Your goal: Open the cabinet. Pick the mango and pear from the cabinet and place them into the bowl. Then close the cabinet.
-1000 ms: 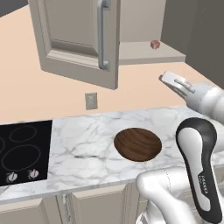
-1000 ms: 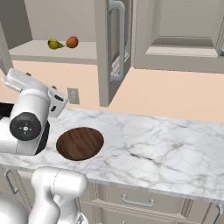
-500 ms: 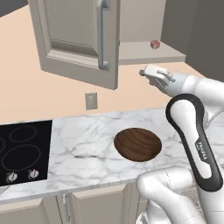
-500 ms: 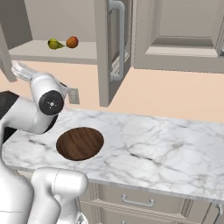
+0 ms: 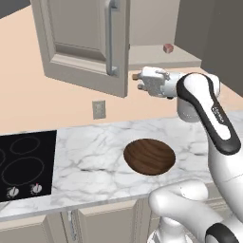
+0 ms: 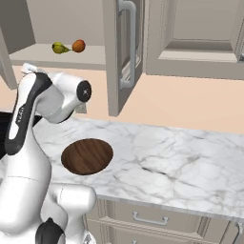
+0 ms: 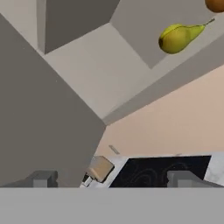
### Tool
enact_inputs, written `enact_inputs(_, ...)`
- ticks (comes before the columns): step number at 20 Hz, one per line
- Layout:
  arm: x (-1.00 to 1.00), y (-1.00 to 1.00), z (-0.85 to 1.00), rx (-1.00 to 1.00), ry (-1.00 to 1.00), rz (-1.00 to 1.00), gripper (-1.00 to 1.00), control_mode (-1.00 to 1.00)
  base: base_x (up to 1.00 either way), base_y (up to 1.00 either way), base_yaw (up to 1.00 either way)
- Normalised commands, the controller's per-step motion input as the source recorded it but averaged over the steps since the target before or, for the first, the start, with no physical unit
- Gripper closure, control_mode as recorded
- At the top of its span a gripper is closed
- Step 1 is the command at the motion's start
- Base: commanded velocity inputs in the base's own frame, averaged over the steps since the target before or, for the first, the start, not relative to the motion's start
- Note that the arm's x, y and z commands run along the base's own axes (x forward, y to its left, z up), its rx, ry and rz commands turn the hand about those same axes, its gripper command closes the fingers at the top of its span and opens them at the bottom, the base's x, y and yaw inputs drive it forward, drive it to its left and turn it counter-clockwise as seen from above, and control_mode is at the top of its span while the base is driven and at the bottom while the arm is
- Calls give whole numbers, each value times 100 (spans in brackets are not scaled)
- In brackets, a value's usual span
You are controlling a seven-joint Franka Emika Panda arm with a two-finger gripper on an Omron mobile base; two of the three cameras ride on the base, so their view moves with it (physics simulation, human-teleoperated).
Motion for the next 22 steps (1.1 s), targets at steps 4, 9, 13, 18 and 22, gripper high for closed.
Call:
enact_inputs(4,47,73,0,0,3,33,-100,-100,0,0,0)
enact_inputs(9,27,83,0,0,0,25,-100,-100,0,0,0)
enact_inputs(13,10,100,0,-1,0,19,-100,-100,0,0,0)
enact_inputs(18,-16,100,0,-9,-8,10,-100,-100,0,0,0)
enact_inputs(22,-25,89,0,-5,-13,0,-100,-100,0,0,0)
